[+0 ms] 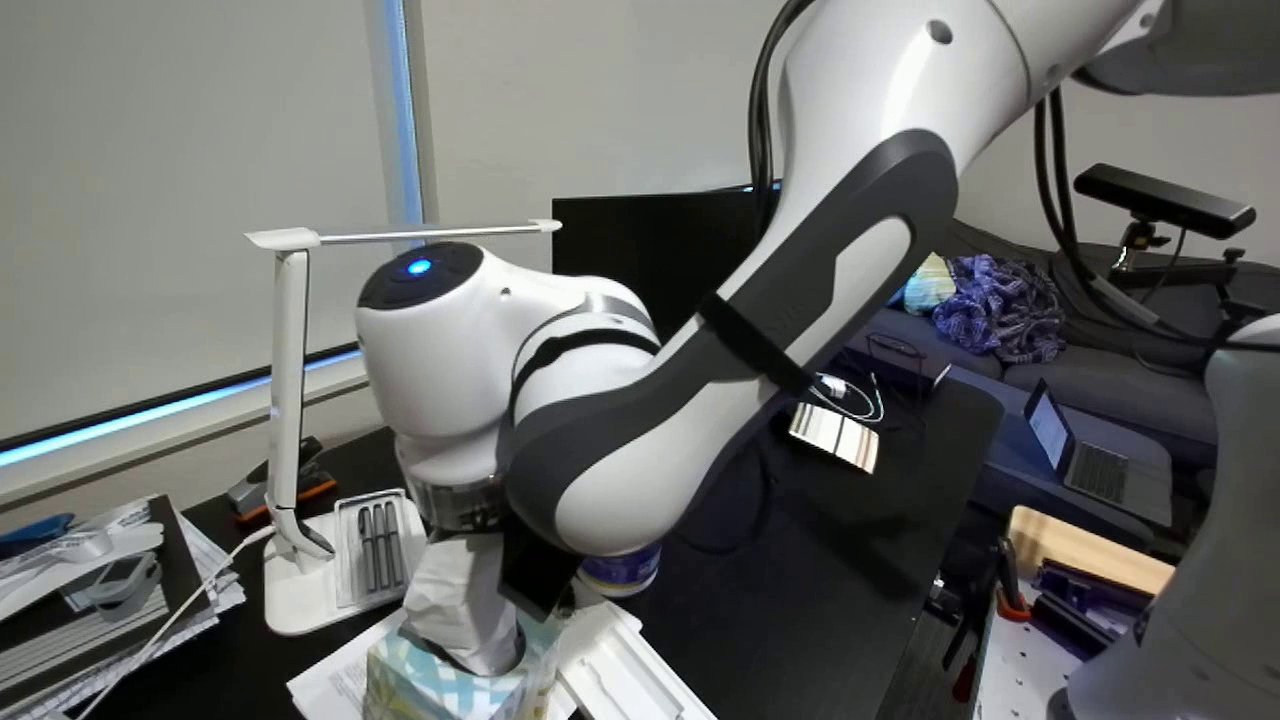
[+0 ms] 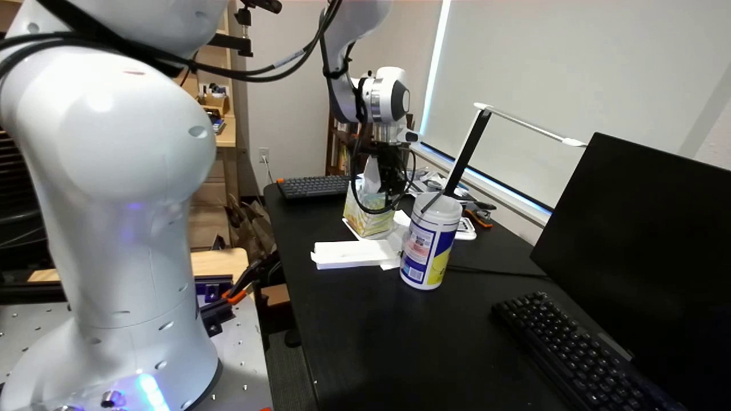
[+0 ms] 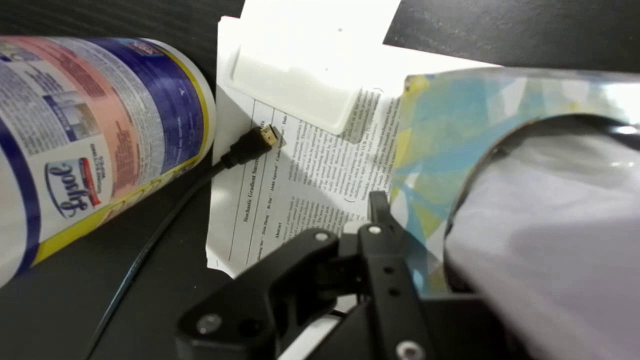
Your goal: Move the tissue box to the left
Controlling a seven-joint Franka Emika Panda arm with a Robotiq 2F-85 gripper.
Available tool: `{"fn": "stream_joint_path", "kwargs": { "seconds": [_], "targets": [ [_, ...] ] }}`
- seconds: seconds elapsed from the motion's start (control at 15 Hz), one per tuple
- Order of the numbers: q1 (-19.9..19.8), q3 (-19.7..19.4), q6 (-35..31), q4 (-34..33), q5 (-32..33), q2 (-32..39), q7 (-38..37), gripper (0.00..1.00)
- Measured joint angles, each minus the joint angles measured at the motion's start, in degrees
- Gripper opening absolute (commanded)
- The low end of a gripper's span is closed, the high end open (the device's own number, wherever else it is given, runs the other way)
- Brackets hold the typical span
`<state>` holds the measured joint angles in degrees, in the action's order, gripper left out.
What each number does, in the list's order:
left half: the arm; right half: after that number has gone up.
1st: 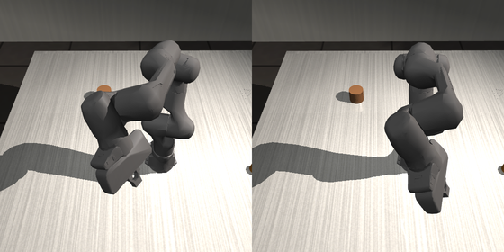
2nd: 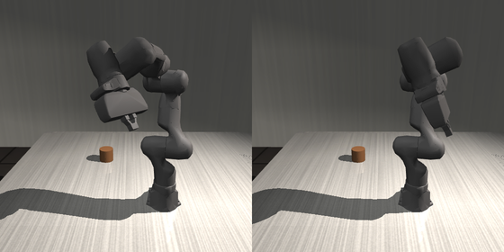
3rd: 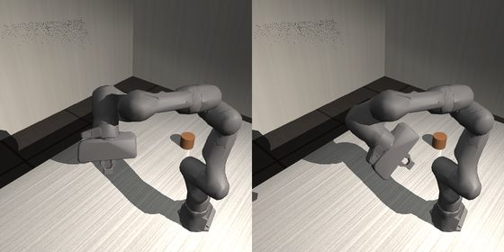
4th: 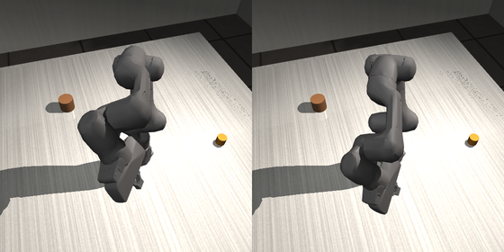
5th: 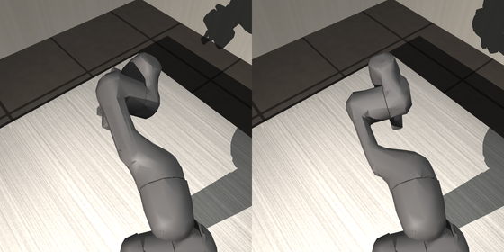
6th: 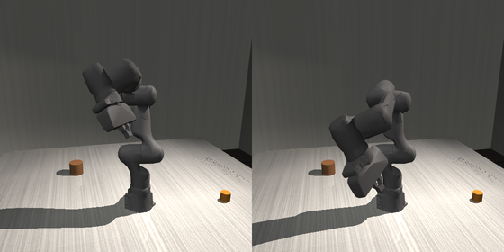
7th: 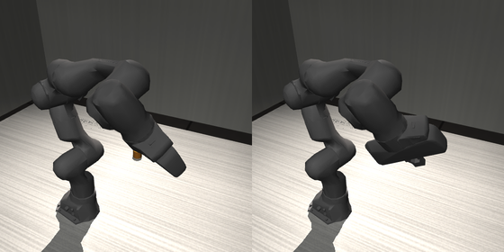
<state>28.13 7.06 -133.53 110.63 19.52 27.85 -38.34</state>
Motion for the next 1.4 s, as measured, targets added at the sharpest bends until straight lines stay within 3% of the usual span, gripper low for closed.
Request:
{"fn": "stream_joint_path", "kwargs": {
  "seconds": [0.13, 0.27, 0.6, 1.0, 1.4],
  "targets": [
    [0.86, -0.64, -0.04, -0.02, 0.03, 0.18, -0.65, 0.05],
    [1.62, -1.54, -0.04, -0.02, 1.04, 0.25, -1.62, 0.32],
    [2.76, -3.25, 0.06, -0.19, 4.84, 0.23, -4.41, 0.63],
    [2.75, -1.97, -0.05, -0.44, 4.33, -1.84, -4.50, 1.00],
    [1.38, 1.47, 0.00, -0.86, -0.86, -8.54, -2.66, 1.00]
  ]
}}
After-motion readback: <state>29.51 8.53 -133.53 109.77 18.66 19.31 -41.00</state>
